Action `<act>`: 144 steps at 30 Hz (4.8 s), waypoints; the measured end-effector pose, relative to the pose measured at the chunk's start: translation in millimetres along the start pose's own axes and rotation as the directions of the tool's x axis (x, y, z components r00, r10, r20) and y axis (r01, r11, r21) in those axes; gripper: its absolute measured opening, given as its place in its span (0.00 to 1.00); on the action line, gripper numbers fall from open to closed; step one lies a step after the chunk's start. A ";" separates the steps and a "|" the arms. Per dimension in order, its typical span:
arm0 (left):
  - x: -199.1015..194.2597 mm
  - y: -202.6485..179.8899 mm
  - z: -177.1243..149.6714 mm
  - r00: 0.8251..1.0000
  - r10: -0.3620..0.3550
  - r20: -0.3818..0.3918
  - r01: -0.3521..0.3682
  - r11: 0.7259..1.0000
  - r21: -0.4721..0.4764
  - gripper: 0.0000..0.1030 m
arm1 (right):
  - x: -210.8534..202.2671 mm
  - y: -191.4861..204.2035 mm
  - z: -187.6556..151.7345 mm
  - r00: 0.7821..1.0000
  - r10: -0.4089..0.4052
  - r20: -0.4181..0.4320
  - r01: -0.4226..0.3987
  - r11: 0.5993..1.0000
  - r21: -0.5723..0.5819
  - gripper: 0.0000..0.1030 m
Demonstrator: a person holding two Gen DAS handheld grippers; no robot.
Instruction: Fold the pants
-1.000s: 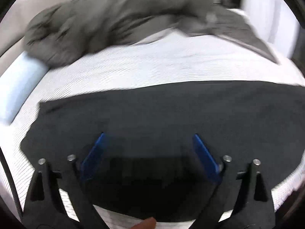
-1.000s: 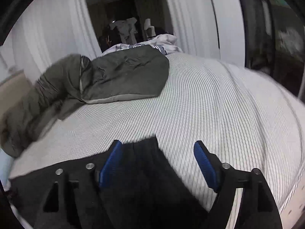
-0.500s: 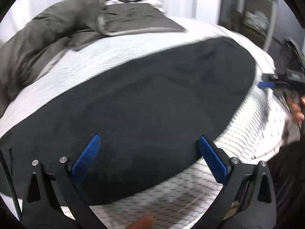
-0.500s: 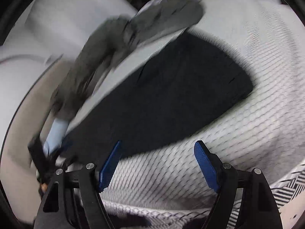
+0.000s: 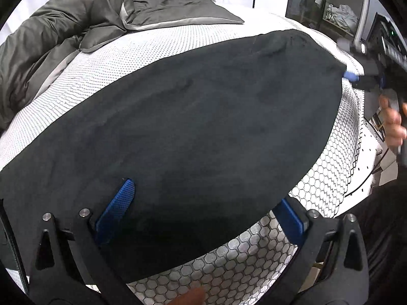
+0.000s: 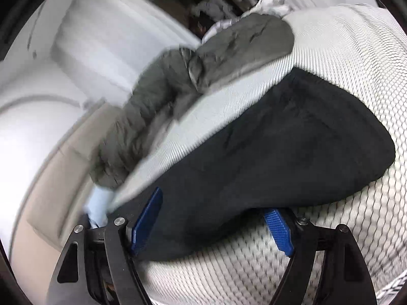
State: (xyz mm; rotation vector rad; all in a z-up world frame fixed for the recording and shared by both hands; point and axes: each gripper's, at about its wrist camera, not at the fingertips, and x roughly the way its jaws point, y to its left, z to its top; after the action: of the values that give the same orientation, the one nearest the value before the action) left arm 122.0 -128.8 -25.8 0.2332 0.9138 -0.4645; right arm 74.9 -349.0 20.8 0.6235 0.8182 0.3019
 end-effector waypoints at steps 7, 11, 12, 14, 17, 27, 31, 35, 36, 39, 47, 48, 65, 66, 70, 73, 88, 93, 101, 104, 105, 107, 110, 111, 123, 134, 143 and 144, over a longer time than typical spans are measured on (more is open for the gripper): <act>-12.8 21.2 15.6 0.997 0.024 0.070 -0.016 0.994 -0.105 0.99 | 56.3 50.4 -38.0 0.978 0.022 -0.210 -0.065 0.977 -0.201 0.77; -15.4 51.2 23.5 0.995 0.026 0.094 -0.003 0.971 -0.239 0.99 | 64.9 74.1 -35.3 0.988 0.073 -0.136 -0.101 0.972 -0.212 0.78; -15.1 56.9 23.3 0.996 0.027 0.089 -0.004 0.967 -0.256 0.99 | 61.4 71.6 -34.5 0.990 0.100 -0.097 -0.116 0.978 -0.176 0.78; -13.2 61.9 21.8 0.997 0.026 0.074 -0.005 0.962 -0.274 0.99 | 59.6 63.2 -28.1 0.987 0.152 -0.055 -0.157 0.983 -0.098 0.78; -9.4 63.7 19.2 0.998 0.041 0.052 -0.026 0.967 -0.253 0.99 | 60.9 57.5 -20.2 0.985 0.165 -0.059 -0.167 0.985 -0.044 0.78; -8.5 49.4 14.1 0.996 0.080 0.043 -0.073 0.986 -0.152 0.99 | 51.5 75.9 -29.6 0.990 0.038 -0.135 -0.064 0.979 -0.194 0.14; -26.7 42.2 6.9 0.998 0.033 0.051 -0.027 0.994 -0.105 0.99 | 33.2 54.9 -41.7 0.977 -0.008 -0.215 -0.033 0.981 -0.189 0.14; -52.0 31.6 2.4 0.988 -0.093 0.122 0.102 0.992 -0.071 0.99 | 22.5 36.4 -45.8 0.967 -0.080 -0.241 0.039 0.985 -0.168 0.50; -55.0 29.5 5.8 0.983 -0.115 0.143 0.127 0.989 -0.073 0.99 | 16.5 34.6 -42.8 0.972 -0.067 -0.227 0.032 0.988 -0.153 0.59; -45.4 27.8 15.5 0.981 -0.113 0.160 0.134 0.983 -0.127 0.99 | -6.0 26.2 -31.4 0.986 -0.073 -0.149 0.056 0.992 -0.113 0.79; 18.0 15.5 4.7 0.995 0.079 -0.069 -0.085 0.992 -0.095 0.99 | -32.8 -69.9 -5.8 0.992 -0.127 0.004 0.119 0.942 0.314 0.83; 15.5 15.3 3.9 0.995 0.077 -0.066 -0.083 0.992 -0.091 0.99 | -32.9 -77.9 -3.2 0.995 -0.098 0.029 0.081 0.932 0.353 0.83; 11.1 21.2 -1.9 0.995 0.069 -0.067 -0.076 0.992 -0.099 1.00 | -39.7 -88.9 32.2 0.940 -0.338 0.039 0.320 0.918 0.234 0.59; 10.5 21.4 -1.3 0.995 0.070 -0.067 -0.077 0.992 -0.100 1.00 | -50.3 -89.6 31.6 0.937 -0.343 0.068 0.318 0.916 0.244 0.64; 5.8 25.3 -0.2 0.996 0.063 -0.059 -0.069 0.991 -0.114 1.00 | -83.0 -90.4 37.2 0.920 -0.322 0.222 0.263 0.930 0.258 0.65; -4.6 31.9 2.4 0.998 0.065 -0.025 -0.068 0.988 -0.139 1.00 | -81.8 -88.4 49.5 0.926 -0.287 0.245 0.228 0.943 0.241 0.65; -38.3 137.3 -28.1 0.975 0.224 -0.010 -0.206 0.878 -0.432 0.99 | 65.1 -49.6 116.6 0.797 -0.604 0.020 0.586 0.765 -0.266 0.22; -56.7 167.8 -51.0 0.967 0.255 0.005 -0.219 0.842 -0.494 1.00 | 52.7 -60.2 124.6 0.769 -0.632 0.094 0.638 0.756 -0.146 0.40; -122.5 241.5 -99.8 0.926 0.369 0.079 -0.223 0.704 -0.675 0.99 | -8.4 -25.9 106.3 0.834 -0.490 0.251 0.519 0.853 -0.059 0.82; -136.1 259.3 -109.4 0.899 0.432 0.074 -0.265 0.671 -0.692 0.99 | -18.2 -18.9 87.2 0.865 -0.419 0.275 0.449 0.892 -0.053 0.84; -138.3 261.9 -110.2 0.891 0.448 0.070 -0.280 0.665 -0.693 0.99 | -18.2 -19.1 79.1 0.878 -0.397 0.268 0.426 0.903 -0.055 0.84; -141.9 265.1 -112.1 0.884 0.464 0.066 -0.295 0.660 -0.691 0.99 | -18.1 -17.3 61.9 0.884 -0.394 0.252 0.422 0.904 -0.065 0.84; -142.7 265.1 -111.4 0.878 0.475 0.062 -0.309 0.660 -0.685 0.99 | -11.9 -16.4 33.6 0.883 -0.423 0.203 0.448 0.889 -0.099 0.84; -141.7 261.5 -110.3 0.877 0.478 0.058 -0.315 0.661 -0.681 0.99 | -12.9 -16.1 27.6 0.883 -0.426 0.198 0.451 0.886 -0.105 0.84; -178.2 333.9 -184.5 0.830 0.555 -0.056 -0.279 0.326 -0.903 0.99 | -12.7 -44.1 -9.0 0.780 -0.606 0.158 0.623 0.775 -0.108 0.88; -185.3 368.5 -227.3 0.866 0.491 0.088 -0.044 0.251 -0.967 0.47 | -36.6 -43.4 -7.4 0.820 -0.543 0.182 0.552 0.834 0.004 0.88; -165.6 372.8 -216.4 0.883 0.467 0.048 -0.090 0.268 -0.959 0.02 | -25.6 -47.1 3.6 0.816 -0.553 0.168 0.561 0.828 -0.003 0.88; -168.8 372.2 -215.9 0.877 0.478 0.050 -0.092 0.269 -0.959 0.01 | -26.5 -47.2 3.2 0.816 -0.552 0.168 0.561 0.828 -0.001 0.88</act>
State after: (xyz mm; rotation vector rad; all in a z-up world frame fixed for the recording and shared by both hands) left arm 60.6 329.3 -18.7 -0.7768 0.6360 0.4592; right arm 60.8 -399.9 8.6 0.3292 0.7970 -0.2655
